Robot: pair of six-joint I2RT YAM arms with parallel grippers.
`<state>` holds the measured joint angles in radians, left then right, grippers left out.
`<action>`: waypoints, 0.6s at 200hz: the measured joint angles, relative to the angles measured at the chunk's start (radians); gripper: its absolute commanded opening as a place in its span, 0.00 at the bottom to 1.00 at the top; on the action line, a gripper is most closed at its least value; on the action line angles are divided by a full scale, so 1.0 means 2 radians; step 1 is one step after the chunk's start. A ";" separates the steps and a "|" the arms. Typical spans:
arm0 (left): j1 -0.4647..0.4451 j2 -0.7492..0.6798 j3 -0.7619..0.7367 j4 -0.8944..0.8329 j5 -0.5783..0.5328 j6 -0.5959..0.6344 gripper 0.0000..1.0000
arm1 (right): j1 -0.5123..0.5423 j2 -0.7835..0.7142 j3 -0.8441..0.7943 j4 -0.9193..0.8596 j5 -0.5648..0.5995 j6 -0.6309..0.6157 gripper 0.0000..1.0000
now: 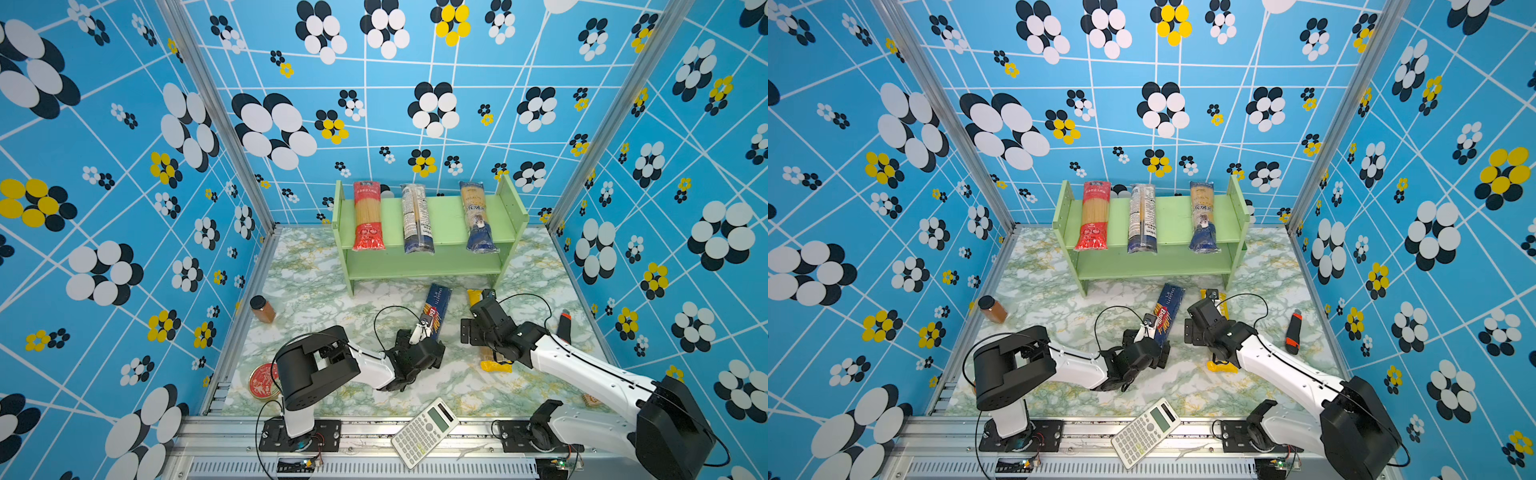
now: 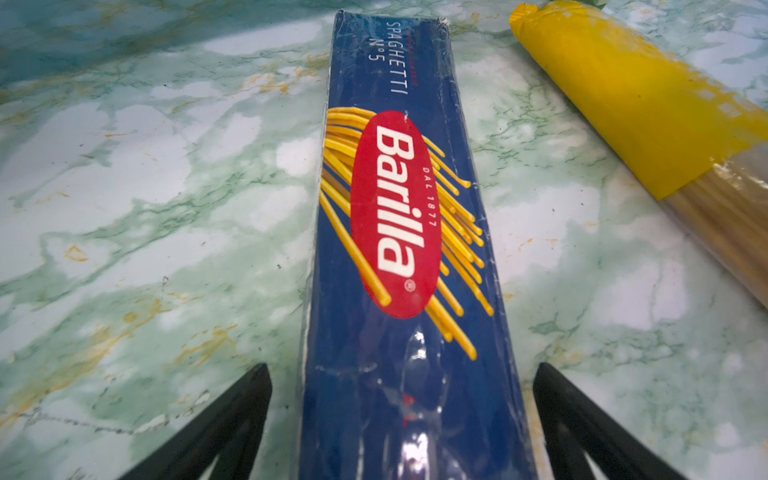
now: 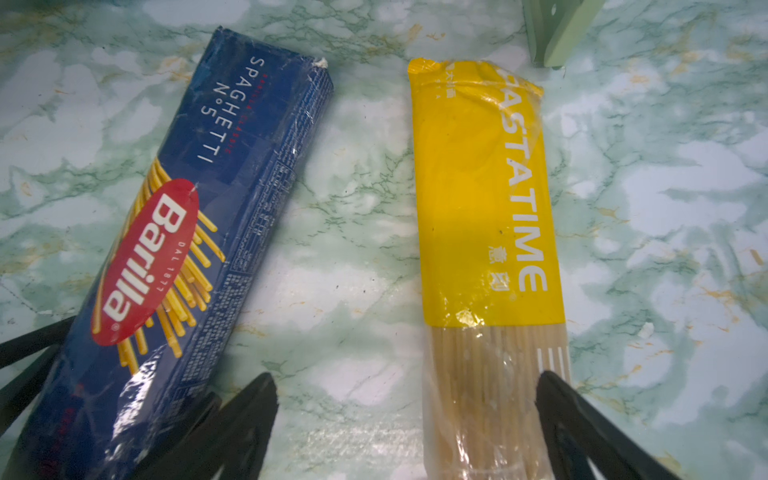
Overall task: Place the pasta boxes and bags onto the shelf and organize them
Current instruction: 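Close the left gripper on the near end of the Barilla box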
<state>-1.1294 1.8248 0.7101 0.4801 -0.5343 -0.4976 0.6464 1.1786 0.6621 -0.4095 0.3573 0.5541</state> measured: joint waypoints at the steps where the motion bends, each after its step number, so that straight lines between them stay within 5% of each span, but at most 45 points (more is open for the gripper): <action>1: 0.000 0.000 0.000 0.000 0.000 0.000 0.99 | 0.000 0.000 0.000 0.000 0.000 0.000 0.99; 66: 0.000 0.009 0.001 0.003 0.002 -0.006 0.93 | 0.000 0.000 0.000 0.000 0.000 0.000 0.99; 120: 0.000 0.010 0.001 0.010 0.007 -0.011 0.71 | 0.000 0.000 0.000 0.000 0.000 0.000 0.99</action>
<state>-1.1297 1.8446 0.7120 0.4999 -0.5194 -0.5194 0.6464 1.1786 0.6621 -0.4091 0.3573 0.5541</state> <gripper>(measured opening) 0.768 0.991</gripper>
